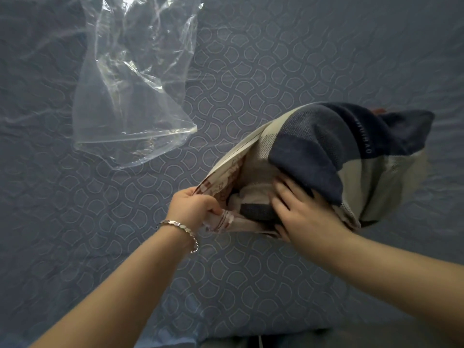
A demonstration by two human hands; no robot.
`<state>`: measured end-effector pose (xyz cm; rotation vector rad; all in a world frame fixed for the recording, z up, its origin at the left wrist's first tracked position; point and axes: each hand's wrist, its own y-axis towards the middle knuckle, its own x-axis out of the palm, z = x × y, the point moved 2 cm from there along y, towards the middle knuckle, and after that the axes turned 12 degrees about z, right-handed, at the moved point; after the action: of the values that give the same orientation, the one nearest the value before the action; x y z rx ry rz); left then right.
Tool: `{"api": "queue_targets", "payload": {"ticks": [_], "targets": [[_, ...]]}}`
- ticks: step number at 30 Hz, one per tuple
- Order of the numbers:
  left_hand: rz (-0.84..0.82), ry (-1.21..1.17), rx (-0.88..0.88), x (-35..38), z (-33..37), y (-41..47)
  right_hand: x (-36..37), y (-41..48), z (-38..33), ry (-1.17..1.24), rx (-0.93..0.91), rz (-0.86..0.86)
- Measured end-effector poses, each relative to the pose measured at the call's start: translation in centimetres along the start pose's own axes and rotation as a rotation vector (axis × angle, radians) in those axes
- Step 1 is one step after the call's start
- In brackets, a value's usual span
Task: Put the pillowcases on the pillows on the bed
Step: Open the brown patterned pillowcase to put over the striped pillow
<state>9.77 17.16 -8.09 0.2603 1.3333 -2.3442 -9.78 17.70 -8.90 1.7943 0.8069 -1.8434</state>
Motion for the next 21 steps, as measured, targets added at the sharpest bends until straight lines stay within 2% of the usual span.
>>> {"api": "queue_targets", "payload": {"ticks": [3, 5, 7, 9, 10, 12, 14, 15, 16, 17, 18, 19, 20, 21], "targets": [[-0.115, 0.052, 0.028, 0.9, 0.1, -1.9, 1.1, -0.2, -0.2, 0.03, -0.105, -0.01], [-0.191, 0.094, 0.109, 1.8, -0.2, -3.4, 3.2, 2.1, -1.4, 0.051, -0.207, 0.006], [-0.191, 0.115, 0.175, 2.6, -0.7, -3.9, 5.4, 4.2, -2.7, 0.166, -0.213, -0.026], [-0.185, 0.181, 0.237, 2.8, -1.0, -3.5, 7.1, 4.9, -3.8, 0.402, -0.103, -0.104], [-0.198, 0.258, 0.285, 3.0, -0.9, -3.2, 6.7, 5.0, -4.2, 0.465, -0.057, -0.094], [-0.221, 0.376, 0.366, 3.3, -0.5, -3.1, 3.3, 4.3, -4.1, 0.525, -0.115, -0.196], [-0.105, 0.368, 0.457, 3.1, 0.9, -2.8, 1.6, 2.8, -2.3, 0.608, -0.037, -0.217], [0.003, 0.345, 0.541, 3.0, 1.7, -2.9, -0.3, 1.6, -1.1, 0.698, 0.005, -0.149], [0.111, 0.326, 0.629, 2.9, 2.5, -2.9, -2.0, 0.9, 0.3, 0.731, 0.054, 0.006], [0.18, 0.296, 0.692, 3.1, 3.4, -3.1, -3.2, 0.3, 2.4, 0.682, 0.103, 0.232], [0.205, 0.26, 0.693, 3.4, 4.0, -2.9, -4.0, -0.1, 5.0, 0.585, 0.191, 0.419], [0.176, 0.213, 0.609, 3.8, 4.2, -2.6, -4.5, 0.0, 7.9, 0.474, 0.32, 0.468], [0.118, 0.15, 0.483, 4.6, 4.5, -2.5, -4.7, 0.3, 10.8, 0.37, 0.444, 0.385], [0.051, 0.107, 0.359, 5.4, 4.7, -2.3, -4.2, 0.8, 13.5, 0.298, 0.55, 0.196]]}}
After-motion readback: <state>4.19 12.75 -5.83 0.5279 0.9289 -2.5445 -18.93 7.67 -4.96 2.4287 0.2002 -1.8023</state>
